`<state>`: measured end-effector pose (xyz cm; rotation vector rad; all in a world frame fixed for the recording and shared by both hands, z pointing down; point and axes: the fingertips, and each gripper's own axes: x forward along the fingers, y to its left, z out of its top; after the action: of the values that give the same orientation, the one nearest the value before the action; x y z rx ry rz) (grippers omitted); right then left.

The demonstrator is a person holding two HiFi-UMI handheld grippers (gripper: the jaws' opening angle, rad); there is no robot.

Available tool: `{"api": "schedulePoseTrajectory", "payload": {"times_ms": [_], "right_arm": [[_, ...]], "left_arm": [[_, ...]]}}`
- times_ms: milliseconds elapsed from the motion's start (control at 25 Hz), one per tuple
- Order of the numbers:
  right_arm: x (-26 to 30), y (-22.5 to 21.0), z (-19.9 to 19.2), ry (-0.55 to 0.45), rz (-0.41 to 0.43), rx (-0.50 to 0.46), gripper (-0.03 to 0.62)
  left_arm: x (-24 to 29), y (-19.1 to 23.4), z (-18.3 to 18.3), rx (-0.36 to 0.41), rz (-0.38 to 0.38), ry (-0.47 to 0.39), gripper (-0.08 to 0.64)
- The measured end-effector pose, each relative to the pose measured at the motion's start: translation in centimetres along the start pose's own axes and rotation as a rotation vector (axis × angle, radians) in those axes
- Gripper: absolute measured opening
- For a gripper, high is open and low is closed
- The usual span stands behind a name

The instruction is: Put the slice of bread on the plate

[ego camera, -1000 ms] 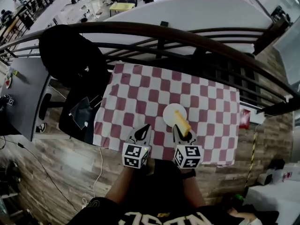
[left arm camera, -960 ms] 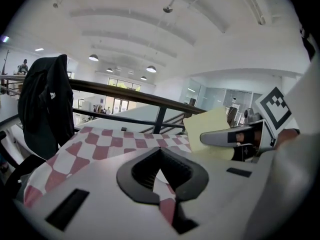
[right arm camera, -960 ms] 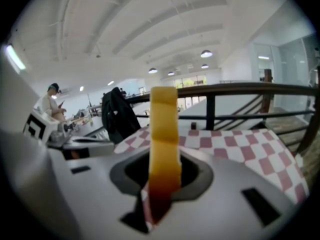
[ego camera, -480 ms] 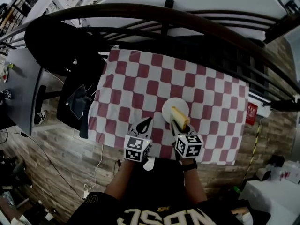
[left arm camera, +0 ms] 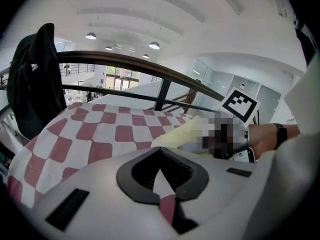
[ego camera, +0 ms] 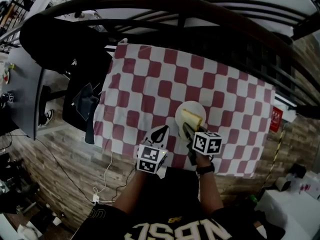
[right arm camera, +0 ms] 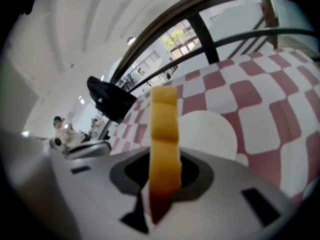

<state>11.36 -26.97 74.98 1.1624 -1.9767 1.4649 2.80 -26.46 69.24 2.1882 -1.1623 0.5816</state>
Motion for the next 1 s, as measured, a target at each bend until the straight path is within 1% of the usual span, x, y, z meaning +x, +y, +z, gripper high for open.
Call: {"api": "schedulePoseTrajectory", "payload": {"times_ms": [160,240,360,440,480,600,680,760,840,920,1000], "right_arm": [[0.9,-1.6,-0.1,0.059,-0.096,-0.058,0.1],[1.3,-2.1,-0.2,0.075,-0.123,-0.089,0.1],[1.5,-2.7,0.3,0.062,-0.163,-0.138,0.109],[1.4,-3.2,0.8,0.047,-0.223,-0.188,0.132],[1.2,-3.6,1.0,0.042,-0.267,-0.226,0.152],[0.7,-5.1,1.7,0.036,-0.384,-0.342,0.295],[0.1,-6.0,2.6,0.006,-0.432,-0.369,0.353],[-0.9,-6.5,3.4,-0.033,-0.451,-0.367,0.374],[-2.5,-6.1,4.3,-0.077,-0.436,-0.338,0.374],[-4.3,-4.7,5.3,-0.145,-0.41,-0.315,0.374],[-5.9,-2.8,6.1,-0.208,-0.382,-0.326,0.373]], "left_arm": [[-0.1,0.3,-0.5,-0.012,0.014,0.008,0.018],[-0.2,0.4,-0.7,-0.013,0.021,0.009,0.018],[-0.5,0.5,-0.7,-0.015,0.03,0.004,0.018],[-0.9,0.5,-0.7,-0.014,0.037,-0.001,0.018],[-1.1,0.6,-0.7,-0.011,0.04,-0.002,0.018],[-1.9,0.7,-0.8,-0.009,0.05,-0.007,0.018],[-2.4,0.9,-0.6,-0.014,0.057,-0.019,0.018],[-2.9,1.2,-0.3,-0.013,0.065,-0.034,0.018],[-3.4,1.2,0.0,-0.005,0.066,-0.047,0.018],[-3.8,1.1,0.3,-0.002,0.062,-0.061,0.018],[-4.2,0.9,0.4,-0.007,0.054,-0.073,0.018]]}}
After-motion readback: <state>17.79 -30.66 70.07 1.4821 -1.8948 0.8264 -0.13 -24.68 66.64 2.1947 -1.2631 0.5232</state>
